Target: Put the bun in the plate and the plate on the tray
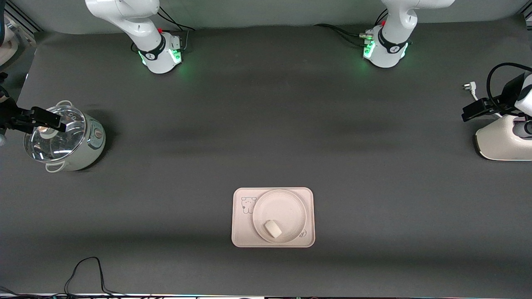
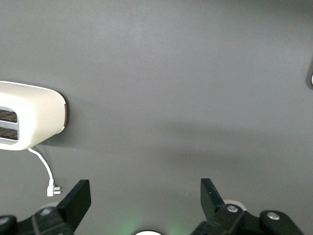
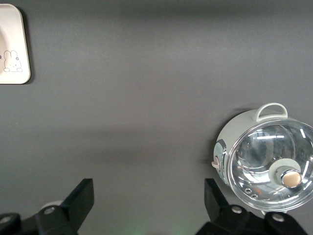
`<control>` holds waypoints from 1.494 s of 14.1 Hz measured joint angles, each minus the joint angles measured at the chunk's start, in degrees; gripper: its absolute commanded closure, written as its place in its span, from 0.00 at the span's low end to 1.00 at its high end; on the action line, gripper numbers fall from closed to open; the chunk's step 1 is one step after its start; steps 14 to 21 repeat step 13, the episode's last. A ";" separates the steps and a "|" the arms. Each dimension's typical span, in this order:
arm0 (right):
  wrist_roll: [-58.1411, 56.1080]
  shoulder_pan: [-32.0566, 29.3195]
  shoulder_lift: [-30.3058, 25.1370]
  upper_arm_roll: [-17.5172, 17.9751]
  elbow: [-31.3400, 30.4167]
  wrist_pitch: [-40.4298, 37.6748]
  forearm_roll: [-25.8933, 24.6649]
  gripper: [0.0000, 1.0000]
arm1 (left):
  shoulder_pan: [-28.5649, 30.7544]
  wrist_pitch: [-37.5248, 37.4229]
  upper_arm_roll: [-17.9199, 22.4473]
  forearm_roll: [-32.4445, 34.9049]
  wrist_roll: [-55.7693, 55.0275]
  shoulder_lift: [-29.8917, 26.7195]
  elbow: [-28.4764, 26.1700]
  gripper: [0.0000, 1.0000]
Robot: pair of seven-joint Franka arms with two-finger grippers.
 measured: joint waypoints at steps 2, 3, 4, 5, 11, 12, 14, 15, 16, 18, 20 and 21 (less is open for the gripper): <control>0.06 0.00 0.00 0.15 -0.13 0.00 0.00 0.00 | 0.00 -0.03 0.02 0.00 0.00 0.17 0.36 0.00; 0.07 0.00 0.00 0.22 -0.14 0.00 0.00 0.00 | 0.00 -0.04 0.07 0.00 -0.01 0.29 0.46 0.00; 0.08 0.00 0.00 0.31 -0.14 0.00 0.00 0.00 | 0.02 -0.04 0.15 0.00 -0.01 0.40 0.52 0.00; 0.08 0.02 0.00 0.39 -0.14 0.00 0.00 0.00 | 0.05 -0.06 0.24 0.00 -0.01 0.53 0.59 0.00; 0.08 0.08 0.00 0.60 -0.21 -0.02 0.00 0.00 | 0.05 -0.08 0.31 -0.02 -0.01 0.79 0.93 0.00; 0.08 0.33 0.00 0.66 -0.24 -0.02 0.00 0.00 | 0.03 -0.08 0.25 -0.03 -0.01 0.84 0.93 0.00; 0.08 0.81 0.00 0.73 -0.25 -0.03 -0.01 0.00 | 0.02 -0.09 0.19 -0.03 -0.01 0.88 0.93 0.00; 0.08 0.81 0.00 0.73 -0.25 -0.03 -0.01 0.00 | 0.02 -0.09 0.19 -0.03 -0.01 0.88 0.93 0.00; 0.08 0.81 0.00 0.73 -0.25 -0.03 -0.01 0.00 | 0.02 -0.09 0.19 -0.03 -0.01 0.88 0.93 0.00; 0.08 0.81 0.00 0.73 -0.25 -0.03 -0.01 0.00 | 0.02 -0.09 0.19 -0.03 -0.01 0.88 0.93 0.00; 0.08 0.81 0.00 0.73 -0.25 -0.03 -0.01 0.00 | 0.02 -0.09 0.19 -0.03 -0.01 0.88 0.93 0.00; 0.08 0.81 0.00 0.73 -0.25 -0.03 -0.01 0.00 | 0.02 -0.09 0.19 -0.03 -0.01 0.88 0.93 0.00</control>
